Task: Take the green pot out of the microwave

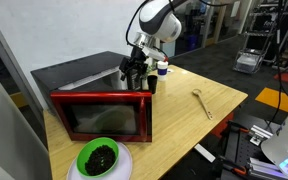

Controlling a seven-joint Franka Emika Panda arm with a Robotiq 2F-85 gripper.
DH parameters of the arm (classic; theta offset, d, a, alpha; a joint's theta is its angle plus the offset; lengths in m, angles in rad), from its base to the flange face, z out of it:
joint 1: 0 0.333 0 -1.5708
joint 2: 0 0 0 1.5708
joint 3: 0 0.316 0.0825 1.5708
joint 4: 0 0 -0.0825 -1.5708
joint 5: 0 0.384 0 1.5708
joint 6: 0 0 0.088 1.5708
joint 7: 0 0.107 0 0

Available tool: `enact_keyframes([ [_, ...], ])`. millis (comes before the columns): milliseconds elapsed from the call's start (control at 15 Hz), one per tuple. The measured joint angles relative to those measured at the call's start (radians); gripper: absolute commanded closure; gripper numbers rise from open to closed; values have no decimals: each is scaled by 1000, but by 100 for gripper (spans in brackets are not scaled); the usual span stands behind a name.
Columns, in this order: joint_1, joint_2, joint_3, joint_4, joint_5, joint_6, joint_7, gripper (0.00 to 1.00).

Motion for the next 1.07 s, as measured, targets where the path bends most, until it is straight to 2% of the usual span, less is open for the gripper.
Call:
enact_keyframes([
  [267,17,-2,-45,-32,-233,124,228,0],
  [400,34,-2,-61,-49,-326,134,344,0],
  [667,72,-4,-59,-72,-361,140,487,0],
  [1067,134,-5,-51,-100,-362,185,614,0],
])
